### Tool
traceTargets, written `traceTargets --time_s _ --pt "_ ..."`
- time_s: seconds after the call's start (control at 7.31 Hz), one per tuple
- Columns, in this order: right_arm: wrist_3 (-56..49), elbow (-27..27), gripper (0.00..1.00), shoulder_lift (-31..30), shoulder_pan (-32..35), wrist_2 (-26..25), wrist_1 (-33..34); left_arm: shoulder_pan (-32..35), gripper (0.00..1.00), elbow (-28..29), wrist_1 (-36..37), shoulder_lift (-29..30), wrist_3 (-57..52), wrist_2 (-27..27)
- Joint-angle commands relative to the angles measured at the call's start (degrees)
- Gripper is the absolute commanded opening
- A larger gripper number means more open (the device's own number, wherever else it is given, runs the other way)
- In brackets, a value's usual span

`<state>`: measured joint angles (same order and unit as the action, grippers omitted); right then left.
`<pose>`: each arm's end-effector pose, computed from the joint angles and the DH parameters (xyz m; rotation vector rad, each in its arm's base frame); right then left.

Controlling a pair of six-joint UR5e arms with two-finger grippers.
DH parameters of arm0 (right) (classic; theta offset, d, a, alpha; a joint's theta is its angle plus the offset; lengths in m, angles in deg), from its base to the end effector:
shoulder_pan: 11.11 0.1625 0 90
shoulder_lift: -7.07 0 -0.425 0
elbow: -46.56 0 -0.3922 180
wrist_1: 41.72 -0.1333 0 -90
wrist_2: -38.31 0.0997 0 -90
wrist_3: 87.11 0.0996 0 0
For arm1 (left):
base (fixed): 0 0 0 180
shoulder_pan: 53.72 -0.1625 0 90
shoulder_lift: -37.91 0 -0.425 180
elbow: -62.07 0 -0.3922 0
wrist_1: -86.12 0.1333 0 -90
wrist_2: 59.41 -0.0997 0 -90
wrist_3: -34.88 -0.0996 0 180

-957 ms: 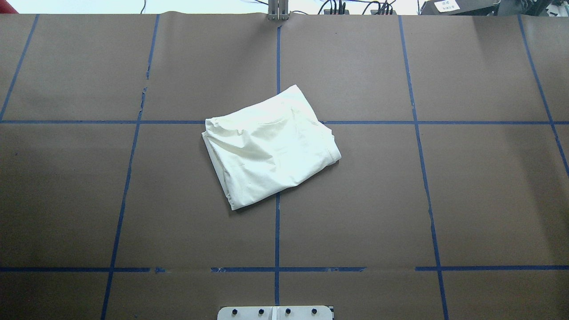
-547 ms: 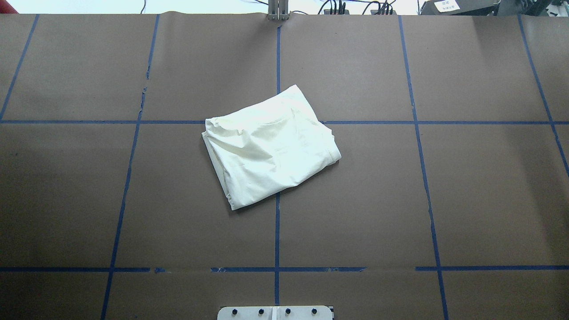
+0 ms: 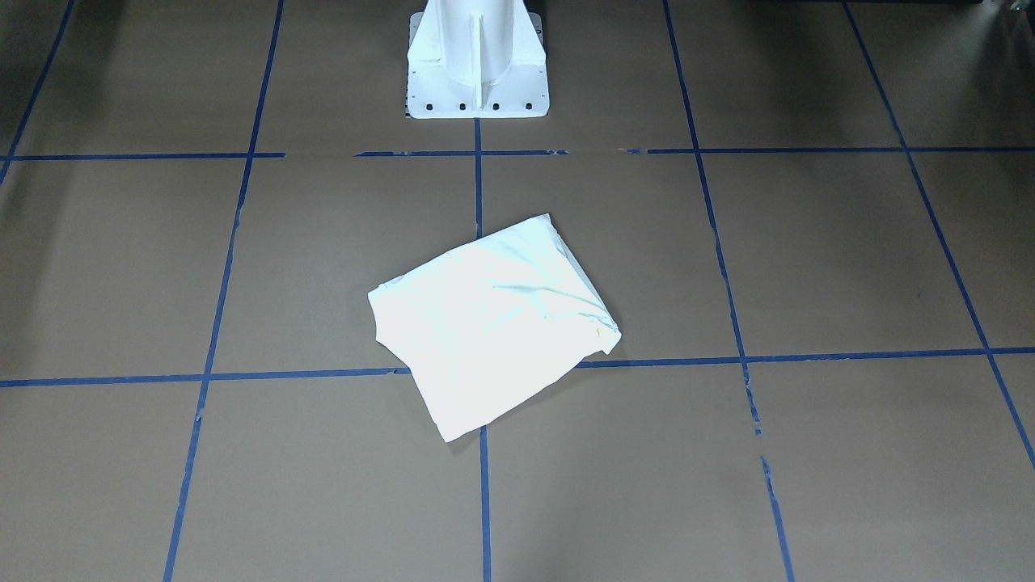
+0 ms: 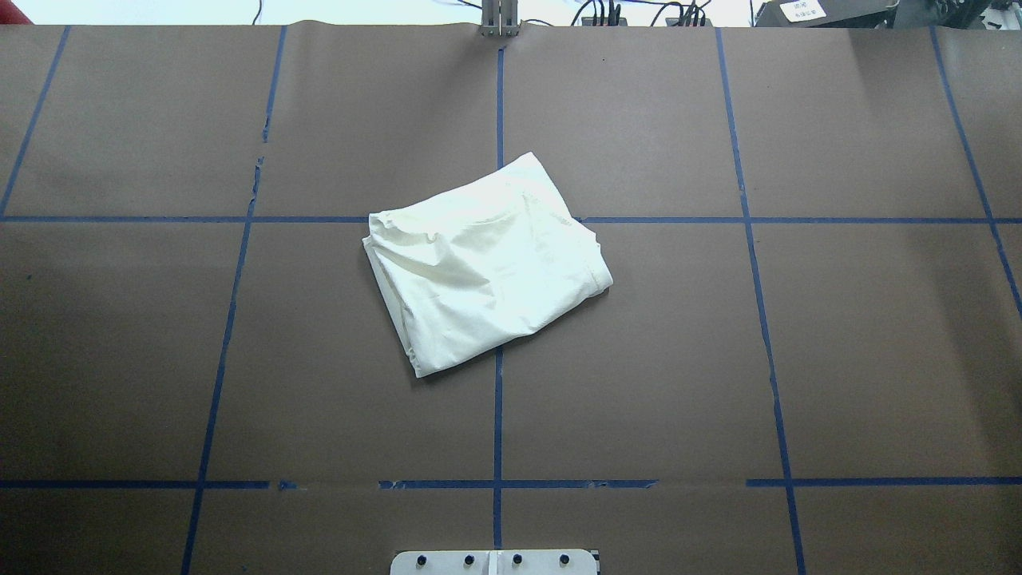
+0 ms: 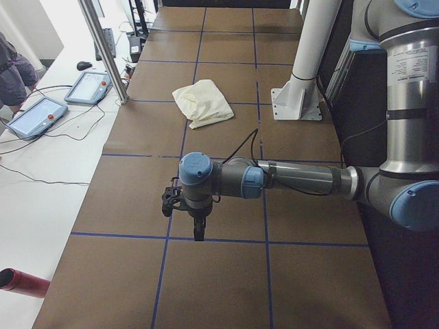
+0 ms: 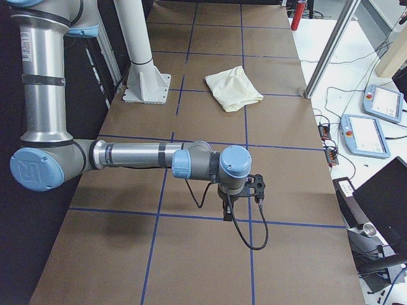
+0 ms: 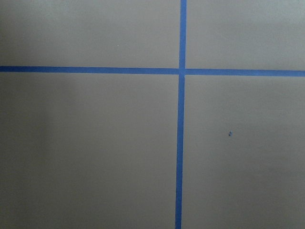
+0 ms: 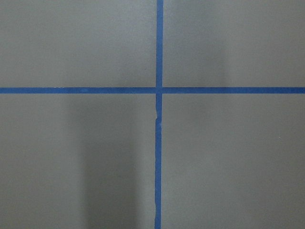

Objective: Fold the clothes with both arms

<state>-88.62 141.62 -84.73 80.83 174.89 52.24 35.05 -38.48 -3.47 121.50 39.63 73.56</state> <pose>0.0771 -0.4747 0.6347 0.0129 -0.8129 0.0121 -0.0558 -0.4493 0.6228 0.0228 0.7519 -0.0341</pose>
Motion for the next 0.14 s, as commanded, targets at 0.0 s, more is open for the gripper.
traceTargets --time_s 0.0 --pt "0.02 -0.04 1.00 -0.04 0.00 0.01 0.00 0.00 1.00 0.00 -0.07 0.00 -0.09 0.00"
